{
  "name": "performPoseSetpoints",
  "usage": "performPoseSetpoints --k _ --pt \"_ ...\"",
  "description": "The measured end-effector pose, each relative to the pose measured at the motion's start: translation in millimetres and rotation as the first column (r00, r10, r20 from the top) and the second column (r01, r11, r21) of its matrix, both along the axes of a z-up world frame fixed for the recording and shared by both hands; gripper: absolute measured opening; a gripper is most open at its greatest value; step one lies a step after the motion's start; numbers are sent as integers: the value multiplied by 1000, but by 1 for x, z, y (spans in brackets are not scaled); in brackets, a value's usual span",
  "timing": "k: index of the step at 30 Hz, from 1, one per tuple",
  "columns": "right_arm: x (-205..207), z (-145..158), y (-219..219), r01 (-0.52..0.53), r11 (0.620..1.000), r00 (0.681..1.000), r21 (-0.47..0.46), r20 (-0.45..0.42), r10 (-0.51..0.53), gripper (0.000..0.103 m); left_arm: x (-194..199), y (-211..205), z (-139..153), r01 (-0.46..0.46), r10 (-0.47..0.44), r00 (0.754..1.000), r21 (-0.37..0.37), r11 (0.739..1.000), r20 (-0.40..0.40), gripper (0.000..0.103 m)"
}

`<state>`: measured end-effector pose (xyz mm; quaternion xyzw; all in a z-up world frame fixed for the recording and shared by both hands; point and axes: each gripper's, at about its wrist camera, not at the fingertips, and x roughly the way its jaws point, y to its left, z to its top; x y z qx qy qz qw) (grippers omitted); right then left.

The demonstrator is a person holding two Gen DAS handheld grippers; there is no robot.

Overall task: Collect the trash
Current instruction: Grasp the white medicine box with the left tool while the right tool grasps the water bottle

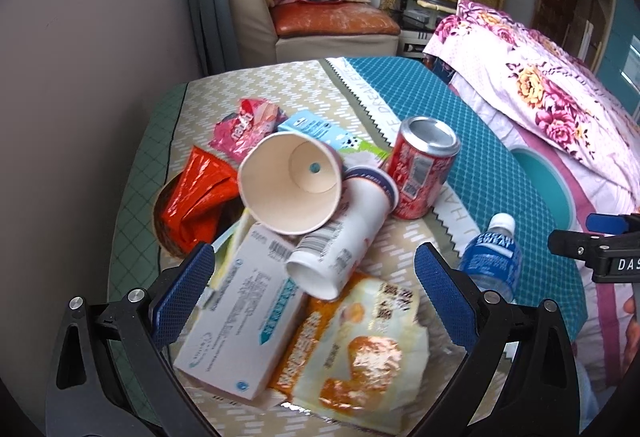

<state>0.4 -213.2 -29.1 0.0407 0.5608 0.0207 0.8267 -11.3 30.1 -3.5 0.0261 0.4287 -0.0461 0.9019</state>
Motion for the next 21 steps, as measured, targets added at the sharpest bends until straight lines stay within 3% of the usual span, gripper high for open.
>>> performPoseSetpoints --k 10,16,20,21 --pt "9 -34 39 -35 995 987 97 -155 50 97 -3 48 -13 30 -31 999 -12 999 -39 100" --pt "21 -53 52 -4 989 980 146 -197 33 97 -4 92 -30 -6 -9 993 -131 991 -114 100" --pt "23 -68 59 7 981 973 192 -226 37 97 -2 95 -41 38 -61 984 -132 991 -170 100" --pt "24 -70 60 -1 980 974 200 -223 46 85 -2 93 -43 45 -63 982 -105 993 -180 100"
